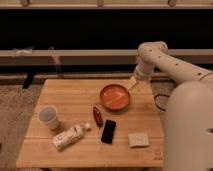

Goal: Place the ceramic cup in the ceramic bowl

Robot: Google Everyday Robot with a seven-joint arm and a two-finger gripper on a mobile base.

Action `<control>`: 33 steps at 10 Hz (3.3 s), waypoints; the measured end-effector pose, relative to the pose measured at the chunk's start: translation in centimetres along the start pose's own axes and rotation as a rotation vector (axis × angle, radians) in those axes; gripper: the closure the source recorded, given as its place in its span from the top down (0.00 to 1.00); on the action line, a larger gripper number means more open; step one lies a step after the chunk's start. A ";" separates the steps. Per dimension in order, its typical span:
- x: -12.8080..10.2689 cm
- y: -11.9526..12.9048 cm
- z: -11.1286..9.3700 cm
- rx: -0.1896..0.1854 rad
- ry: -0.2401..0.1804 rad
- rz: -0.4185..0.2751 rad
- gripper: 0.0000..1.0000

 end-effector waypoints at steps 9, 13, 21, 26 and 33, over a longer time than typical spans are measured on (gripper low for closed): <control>0.0 0.0 0.0 0.000 0.000 -0.001 0.80; -0.1 0.0 -0.1 0.001 -0.002 -0.001 0.80; 0.0 0.0 -0.1 0.001 -0.002 0.000 0.80; 0.0 0.0 -0.1 0.001 -0.002 0.000 0.80; -0.3 6.6 -1.1 0.014 -0.019 -0.115 0.80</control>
